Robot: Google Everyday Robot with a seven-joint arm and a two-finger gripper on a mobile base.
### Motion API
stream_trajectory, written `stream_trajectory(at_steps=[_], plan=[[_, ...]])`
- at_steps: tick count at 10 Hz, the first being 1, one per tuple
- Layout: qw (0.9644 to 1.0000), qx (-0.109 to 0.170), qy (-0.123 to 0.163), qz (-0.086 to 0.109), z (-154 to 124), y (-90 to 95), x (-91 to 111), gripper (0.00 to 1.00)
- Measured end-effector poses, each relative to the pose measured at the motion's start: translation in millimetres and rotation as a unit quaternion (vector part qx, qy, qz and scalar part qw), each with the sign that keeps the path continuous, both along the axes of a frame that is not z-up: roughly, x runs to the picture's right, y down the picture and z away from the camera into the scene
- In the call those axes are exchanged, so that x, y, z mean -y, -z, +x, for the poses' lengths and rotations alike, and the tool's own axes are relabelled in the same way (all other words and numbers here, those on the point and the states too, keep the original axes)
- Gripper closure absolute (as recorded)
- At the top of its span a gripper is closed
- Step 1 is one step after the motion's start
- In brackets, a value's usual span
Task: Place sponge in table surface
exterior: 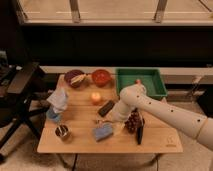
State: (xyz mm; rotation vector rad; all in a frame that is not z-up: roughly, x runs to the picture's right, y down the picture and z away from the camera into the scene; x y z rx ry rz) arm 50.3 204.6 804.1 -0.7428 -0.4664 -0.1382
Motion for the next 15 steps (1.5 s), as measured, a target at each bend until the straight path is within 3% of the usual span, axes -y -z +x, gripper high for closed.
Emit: stream_trajectory(at_steps=[9, 12, 15], plan=[[0.9993, 0.013, -0.015, -0.033, -18.7, -17.9, -30.1, 0.23], [0.9991, 0.024, -0.017, -0.032, -18.2, -16.0, -31.0, 0.54], [0.9994, 0.005, -0.032, -0.007, 2.0, -4.3, -14.2, 0.84]])
